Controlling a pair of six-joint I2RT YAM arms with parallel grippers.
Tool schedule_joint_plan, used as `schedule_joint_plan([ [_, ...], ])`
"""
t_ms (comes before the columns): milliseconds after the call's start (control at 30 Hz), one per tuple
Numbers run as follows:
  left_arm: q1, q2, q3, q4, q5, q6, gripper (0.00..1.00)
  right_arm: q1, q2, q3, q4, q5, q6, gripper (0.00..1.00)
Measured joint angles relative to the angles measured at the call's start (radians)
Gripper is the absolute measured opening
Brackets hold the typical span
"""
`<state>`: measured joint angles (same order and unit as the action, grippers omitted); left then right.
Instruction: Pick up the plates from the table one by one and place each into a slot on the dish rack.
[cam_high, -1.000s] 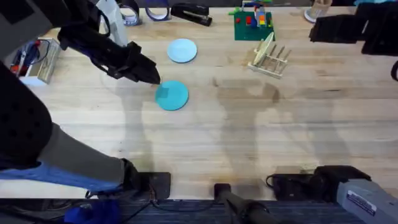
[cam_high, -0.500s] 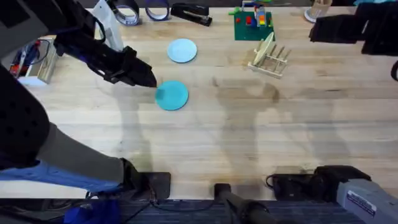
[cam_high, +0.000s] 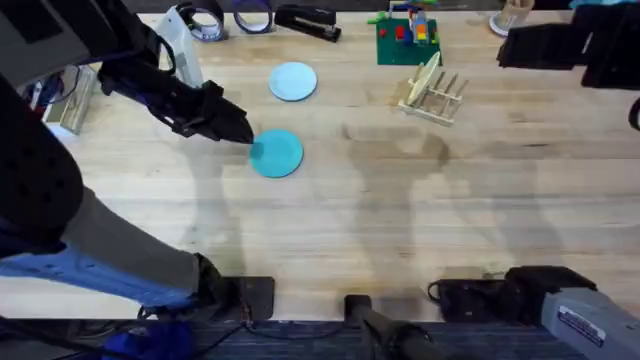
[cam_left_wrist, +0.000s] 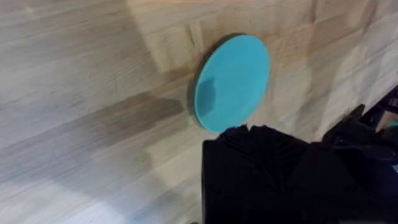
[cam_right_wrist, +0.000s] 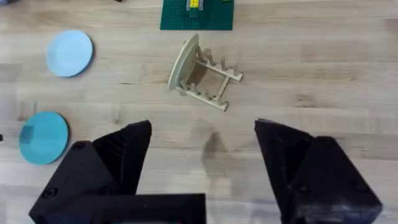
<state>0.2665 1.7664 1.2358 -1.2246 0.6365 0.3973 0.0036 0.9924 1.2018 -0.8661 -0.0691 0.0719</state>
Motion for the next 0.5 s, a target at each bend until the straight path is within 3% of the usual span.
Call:
schedule_joint_plan([
  [200,0.0,0.011,0.0,0.016,0.0,0.0,0.04,0.0,0.0,0.0,0.0,0.0,0.0,0.993],
  [500,0.0,0.126,0.0,0.068,0.0,0.001,0.041,0.0,0.0,0.0,0.0,0.0,0.0,0.994],
])
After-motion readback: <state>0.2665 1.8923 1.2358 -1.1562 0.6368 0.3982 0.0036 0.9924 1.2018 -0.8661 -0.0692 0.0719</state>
